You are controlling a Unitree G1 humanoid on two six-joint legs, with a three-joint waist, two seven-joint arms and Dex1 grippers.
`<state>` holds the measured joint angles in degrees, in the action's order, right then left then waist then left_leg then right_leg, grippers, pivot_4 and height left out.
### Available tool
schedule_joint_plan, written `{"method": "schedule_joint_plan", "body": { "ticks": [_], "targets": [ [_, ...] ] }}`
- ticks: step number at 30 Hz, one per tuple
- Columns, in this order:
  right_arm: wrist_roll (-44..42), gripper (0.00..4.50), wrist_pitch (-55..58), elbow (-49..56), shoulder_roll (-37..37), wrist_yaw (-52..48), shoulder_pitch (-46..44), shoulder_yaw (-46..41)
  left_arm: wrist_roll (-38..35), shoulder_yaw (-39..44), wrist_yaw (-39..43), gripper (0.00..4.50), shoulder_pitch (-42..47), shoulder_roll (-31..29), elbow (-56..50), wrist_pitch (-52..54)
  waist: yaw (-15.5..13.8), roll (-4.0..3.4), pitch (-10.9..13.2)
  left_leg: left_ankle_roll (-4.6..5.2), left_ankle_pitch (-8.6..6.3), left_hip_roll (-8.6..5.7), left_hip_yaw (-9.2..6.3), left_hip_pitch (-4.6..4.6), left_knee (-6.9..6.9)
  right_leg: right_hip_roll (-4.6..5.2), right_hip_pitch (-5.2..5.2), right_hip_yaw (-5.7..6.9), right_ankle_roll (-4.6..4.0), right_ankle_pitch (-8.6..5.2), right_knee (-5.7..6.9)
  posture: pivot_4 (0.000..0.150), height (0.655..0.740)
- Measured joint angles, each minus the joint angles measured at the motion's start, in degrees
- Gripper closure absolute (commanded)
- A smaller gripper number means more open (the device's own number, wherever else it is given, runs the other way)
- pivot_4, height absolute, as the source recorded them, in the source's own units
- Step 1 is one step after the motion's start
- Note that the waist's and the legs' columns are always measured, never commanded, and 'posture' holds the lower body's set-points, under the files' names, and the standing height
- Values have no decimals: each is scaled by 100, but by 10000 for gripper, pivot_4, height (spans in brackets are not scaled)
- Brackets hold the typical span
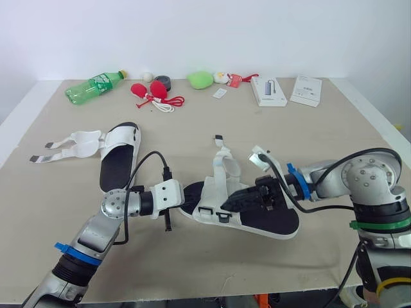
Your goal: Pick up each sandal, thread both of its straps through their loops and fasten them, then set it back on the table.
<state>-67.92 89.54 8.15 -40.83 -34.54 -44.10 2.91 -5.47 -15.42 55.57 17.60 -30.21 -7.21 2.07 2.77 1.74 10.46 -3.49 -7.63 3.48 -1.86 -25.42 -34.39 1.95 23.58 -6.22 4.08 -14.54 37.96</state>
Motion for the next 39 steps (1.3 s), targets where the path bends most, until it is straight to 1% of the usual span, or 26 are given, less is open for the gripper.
{"method": "schedule_joint_plan", "body": {
  "ticks": [4,6,7,10,11,13,24,27,34,38,39],
  "targets": [
    [398,16838,-285,-540,356,-3,-428,-45,0,-17,4,45000,20,2,24,-14,1,0,0,0,0,0,0,0,1,0,0,0,-1,0,0,1500,7400],
    [557,22098,-355,-749,482,-10,-511,-44,1,-46,0,45000,34,7,32,-43,1,0,0,0,0,0,0,0,2,0,0,0,0,0,0,1500,7400],
    [677,23731,-412,-845,533,-25,-546,-42,1,-51,-1,45000,34,8,32,-50,-3,0,0,0,0,0,0,-1,2,0,1,0,1,-1,0,1500,7400],
    [844,35570,-449,-927,551,-78,-560,-42,0,-51,-1,45000,34,7,32,-51,-4,0,0,-2,-2,0,0,-2,4,0,1,0,2,-3,0,1500,7400],
    [868,41397,-443,-941,551,-107,-560,-42,0,-51,-2,45000,34,5,32,-51,-4,0,0,-2,-2,0,0,-2,4,0,1,0,2,-4,0,1500,7400],
    [870,44369,-395,-940,551,-160,-558,-42,0,-51,-3,45000,32,3,31,-48,-3,0,0,-2,-2,0,0,-2,4,0,1,0,1,-3,0,1500,7400],
    [634,44369,251,-250,530,-125,-11,-528,-1,-46,-10,45000,7,-31,-16,-36,-1,0,0,-2,-2,0,-1,-2,5,0,0,0,0,-5,0,1500,7400],
    [572,44369,273,-113,544,-24,150,-624,-1,-47,-6,45000,12,-30,-15,-37,-1,0,0,-2,-2,0,-1,-2,5,0,1,0,0,-5,0,1500,7400],
    [123,44369,278,245,511,129,528,-751,-1,-55,-4,45000,21,-20,-16,-38,-1,0,0,-2,-2,0,-1,-2,5,0,0,0,0,-5,0,1500,7400],
    [90,44369,279,302,501,181,588,-751,0,-56,-4,45000,31,-18,-13,-37,-1,0,0,-2,-2,0,-1,-2,4,0,0,0,0,-4,0,1500,7400],
    [89,38217,279,314,499,204,589,-751,0,-57,-3,45000,32,-18,-12,-37,-1,0,0,-2,-2,0,-1,-1,4,0,0,0,0,-4,0,1500,7400]
  ]
}}
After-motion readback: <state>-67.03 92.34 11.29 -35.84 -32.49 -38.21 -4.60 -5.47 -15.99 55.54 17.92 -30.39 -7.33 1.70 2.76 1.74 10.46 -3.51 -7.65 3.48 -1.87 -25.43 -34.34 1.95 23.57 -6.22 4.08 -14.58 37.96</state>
